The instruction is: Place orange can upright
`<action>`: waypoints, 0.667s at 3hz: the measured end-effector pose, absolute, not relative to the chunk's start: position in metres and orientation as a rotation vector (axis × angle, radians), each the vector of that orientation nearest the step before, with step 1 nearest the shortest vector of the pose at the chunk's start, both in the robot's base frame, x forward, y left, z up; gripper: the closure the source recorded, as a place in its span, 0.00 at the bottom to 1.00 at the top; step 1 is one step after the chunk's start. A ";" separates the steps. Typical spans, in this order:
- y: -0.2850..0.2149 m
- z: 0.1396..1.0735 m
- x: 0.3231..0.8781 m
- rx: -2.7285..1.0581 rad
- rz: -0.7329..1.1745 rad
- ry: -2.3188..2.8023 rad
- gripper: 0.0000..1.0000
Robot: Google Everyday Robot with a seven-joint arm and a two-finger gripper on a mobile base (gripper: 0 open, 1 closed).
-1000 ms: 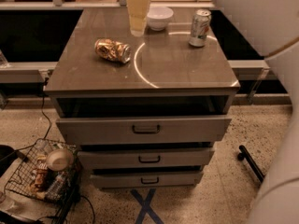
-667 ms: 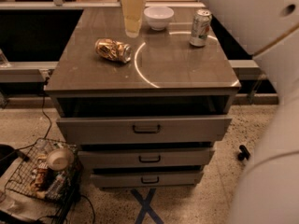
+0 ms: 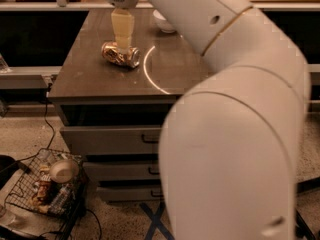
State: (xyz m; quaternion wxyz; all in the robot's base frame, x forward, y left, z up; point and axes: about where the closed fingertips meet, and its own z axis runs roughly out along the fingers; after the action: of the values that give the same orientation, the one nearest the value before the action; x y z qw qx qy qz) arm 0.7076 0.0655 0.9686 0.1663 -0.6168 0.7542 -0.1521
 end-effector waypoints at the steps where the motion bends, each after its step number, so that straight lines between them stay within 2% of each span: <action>1: 0.081 0.945 0.721 -1.767 -0.406 2.187 0.00; 2: 0.096 0.920 0.734 -1.775 -0.403 2.248 0.00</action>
Offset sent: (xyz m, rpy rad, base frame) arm 0.0187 0.0277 -0.0725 -0.1249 0.2381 -0.1167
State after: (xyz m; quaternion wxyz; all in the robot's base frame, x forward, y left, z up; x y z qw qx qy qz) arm 0.7342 0.0961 0.9197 0.1244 -0.6088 0.7712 -0.1382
